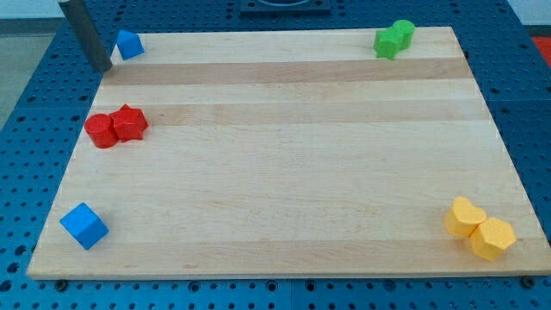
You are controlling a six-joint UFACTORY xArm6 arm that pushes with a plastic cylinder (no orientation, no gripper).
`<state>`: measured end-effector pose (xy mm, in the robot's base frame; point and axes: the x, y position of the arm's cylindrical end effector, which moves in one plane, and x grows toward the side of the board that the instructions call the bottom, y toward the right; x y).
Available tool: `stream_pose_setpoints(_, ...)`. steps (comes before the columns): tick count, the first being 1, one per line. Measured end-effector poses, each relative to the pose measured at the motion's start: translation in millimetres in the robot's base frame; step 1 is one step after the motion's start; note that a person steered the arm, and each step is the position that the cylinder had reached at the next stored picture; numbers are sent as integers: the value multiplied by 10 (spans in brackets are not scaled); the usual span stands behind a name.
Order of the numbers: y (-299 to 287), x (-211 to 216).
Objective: Slightly touch the blue triangle
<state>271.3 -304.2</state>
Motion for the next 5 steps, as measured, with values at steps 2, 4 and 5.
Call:
stream_pose_setpoints(2, -2, -631)
stream_pose_setpoints(4, 174, -69)
stream_pose_setpoints(5, 460, 9)
